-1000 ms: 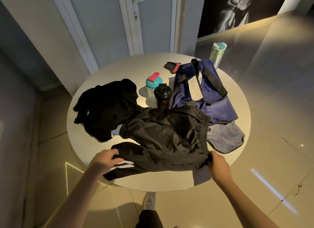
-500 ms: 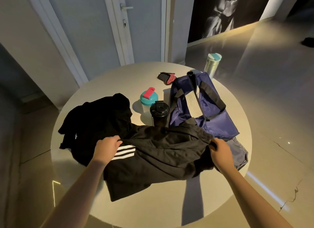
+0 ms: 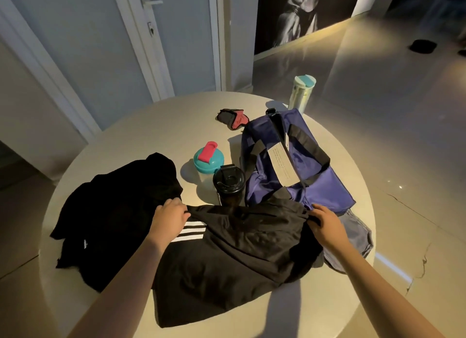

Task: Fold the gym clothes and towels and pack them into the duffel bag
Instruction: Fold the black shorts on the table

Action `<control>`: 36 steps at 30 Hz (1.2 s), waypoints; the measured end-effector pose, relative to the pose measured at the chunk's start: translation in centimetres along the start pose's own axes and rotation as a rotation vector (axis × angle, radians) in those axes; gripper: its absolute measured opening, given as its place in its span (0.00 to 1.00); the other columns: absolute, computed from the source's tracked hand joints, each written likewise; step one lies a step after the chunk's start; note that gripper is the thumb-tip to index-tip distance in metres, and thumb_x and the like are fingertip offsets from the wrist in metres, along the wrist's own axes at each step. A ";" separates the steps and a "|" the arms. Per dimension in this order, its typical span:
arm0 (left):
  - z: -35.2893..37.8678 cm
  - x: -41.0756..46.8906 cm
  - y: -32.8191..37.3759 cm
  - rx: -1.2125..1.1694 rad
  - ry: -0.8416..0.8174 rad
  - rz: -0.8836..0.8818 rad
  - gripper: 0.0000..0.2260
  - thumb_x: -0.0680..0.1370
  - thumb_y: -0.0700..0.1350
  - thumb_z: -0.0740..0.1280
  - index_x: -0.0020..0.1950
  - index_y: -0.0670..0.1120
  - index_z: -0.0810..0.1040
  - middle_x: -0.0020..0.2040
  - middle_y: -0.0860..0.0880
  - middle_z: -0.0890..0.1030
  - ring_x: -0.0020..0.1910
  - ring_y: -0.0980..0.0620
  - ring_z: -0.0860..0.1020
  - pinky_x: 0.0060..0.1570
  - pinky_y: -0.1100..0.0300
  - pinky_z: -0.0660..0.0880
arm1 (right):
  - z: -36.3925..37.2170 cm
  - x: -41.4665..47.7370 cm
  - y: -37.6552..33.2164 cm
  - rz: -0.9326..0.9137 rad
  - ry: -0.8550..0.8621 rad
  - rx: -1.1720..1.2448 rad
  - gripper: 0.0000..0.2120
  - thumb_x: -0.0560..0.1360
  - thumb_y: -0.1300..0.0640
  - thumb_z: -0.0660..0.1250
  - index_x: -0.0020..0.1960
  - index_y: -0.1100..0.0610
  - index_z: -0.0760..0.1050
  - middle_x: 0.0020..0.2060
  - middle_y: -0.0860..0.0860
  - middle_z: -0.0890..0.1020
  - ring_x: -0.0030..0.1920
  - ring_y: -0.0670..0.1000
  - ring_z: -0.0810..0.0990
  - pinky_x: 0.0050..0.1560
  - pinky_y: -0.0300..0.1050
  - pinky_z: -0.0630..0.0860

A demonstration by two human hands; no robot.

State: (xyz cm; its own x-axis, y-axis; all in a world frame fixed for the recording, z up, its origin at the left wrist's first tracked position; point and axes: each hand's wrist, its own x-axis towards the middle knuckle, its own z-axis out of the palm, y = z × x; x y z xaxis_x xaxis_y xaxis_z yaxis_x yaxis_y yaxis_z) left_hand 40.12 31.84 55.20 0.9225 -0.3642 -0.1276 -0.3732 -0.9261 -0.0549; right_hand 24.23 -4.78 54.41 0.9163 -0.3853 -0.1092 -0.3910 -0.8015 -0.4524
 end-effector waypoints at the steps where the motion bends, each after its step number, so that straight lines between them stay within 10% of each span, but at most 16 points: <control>1: 0.2 0.4 0.1 -0.013 -0.019 0.022 0.15 0.82 0.51 0.56 0.63 0.48 0.76 0.62 0.51 0.73 0.62 0.51 0.70 0.59 0.56 0.67 | 0.0 0.1 0.0 -0.013 -0.039 -0.015 0.12 0.77 0.60 0.66 0.59 0.59 0.79 0.68 0.55 0.71 0.69 0.58 0.68 0.66 0.52 0.67; 10: 1.9 3.5 0.6 -0.070 -0.232 0.111 0.15 0.82 0.50 0.57 0.66 0.49 0.74 0.73 0.52 0.65 0.71 0.51 0.63 0.68 0.53 0.60 | 0.3 0.4 0.3 -0.056 -0.030 0.038 0.06 0.76 0.62 0.64 0.51 0.56 0.78 0.49 0.53 0.82 0.48 0.54 0.77 0.43 0.40 0.67; 20: 2.2 3.2 1.1 0.058 -0.269 0.059 0.15 0.81 0.50 0.59 0.67 0.50 0.71 0.62 0.49 0.75 0.63 0.49 0.70 0.63 0.55 0.65 | 0.4 -1.2 0.9 0.044 0.019 0.069 0.11 0.80 0.57 0.58 0.60 0.56 0.73 0.55 0.51 0.78 0.51 0.51 0.75 0.49 0.40 0.71; 36: -4.3 -3.2 0.8 -0.002 -0.157 0.118 0.14 0.80 0.56 0.60 0.59 0.49 0.74 0.49 0.49 0.79 0.48 0.50 0.77 0.45 0.60 0.72 | -4.2 -5.2 3.5 -0.019 -0.018 -0.076 0.09 0.77 0.51 0.64 0.42 0.52 0.68 0.38 0.49 0.73 0.40 0.52 0.70 0.31 0.38 0.61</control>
State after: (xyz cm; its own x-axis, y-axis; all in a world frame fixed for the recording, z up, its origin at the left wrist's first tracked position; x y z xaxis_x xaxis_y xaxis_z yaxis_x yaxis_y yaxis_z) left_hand 37.30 31.79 59.85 0.8458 -0.4503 -0.2861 -0.4773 -0.8783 -0.0289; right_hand 17.74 -7.52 57.16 0.9247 -0.3620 -0.1179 -0.3785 -0.8413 -0.3860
